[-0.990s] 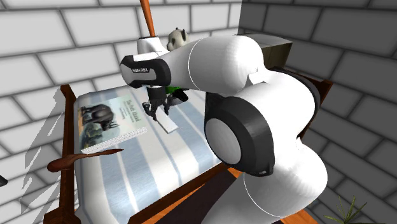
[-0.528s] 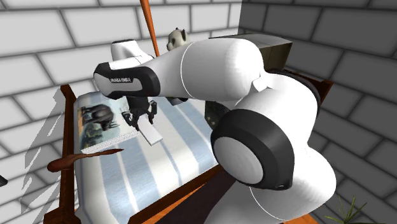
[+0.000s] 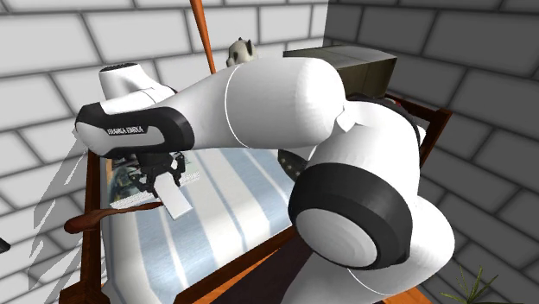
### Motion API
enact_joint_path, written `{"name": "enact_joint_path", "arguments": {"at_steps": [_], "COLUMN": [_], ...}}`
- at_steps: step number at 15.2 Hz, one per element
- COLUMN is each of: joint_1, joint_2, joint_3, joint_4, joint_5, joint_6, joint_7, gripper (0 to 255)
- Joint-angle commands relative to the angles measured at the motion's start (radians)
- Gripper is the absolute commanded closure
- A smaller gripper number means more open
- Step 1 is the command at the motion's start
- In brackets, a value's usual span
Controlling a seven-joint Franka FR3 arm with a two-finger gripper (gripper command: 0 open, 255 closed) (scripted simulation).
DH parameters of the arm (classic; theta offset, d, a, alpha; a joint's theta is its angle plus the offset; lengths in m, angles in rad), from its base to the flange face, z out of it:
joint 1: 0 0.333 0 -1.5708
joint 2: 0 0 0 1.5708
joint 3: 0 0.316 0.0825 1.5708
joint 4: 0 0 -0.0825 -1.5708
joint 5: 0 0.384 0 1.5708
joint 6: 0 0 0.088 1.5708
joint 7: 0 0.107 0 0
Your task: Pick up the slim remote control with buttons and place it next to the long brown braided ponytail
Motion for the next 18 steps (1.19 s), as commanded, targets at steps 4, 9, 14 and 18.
{"name": "enact_joint_path", "arguments": {"at_steps": [4, 9, 14, 18], "joint_1": [0.05, 0.057, 0.058, 0.058], "joint_2": [0.048, 0.062, 0.076, 0.09], "joint_3": [0.079, 0.09, 0.092, 0.095], "joint_4": [0.053, 0.013, -0.041, -0.08], "joint_5": [0.008, 0.008, 0.006, 0.004], "joint_6": [0.001, 0.054, 0.121, 0.175], "joint_7": [0.129, 0.143, 0.144, 0.145], "gripper": [255, 255, 255, 255]}}
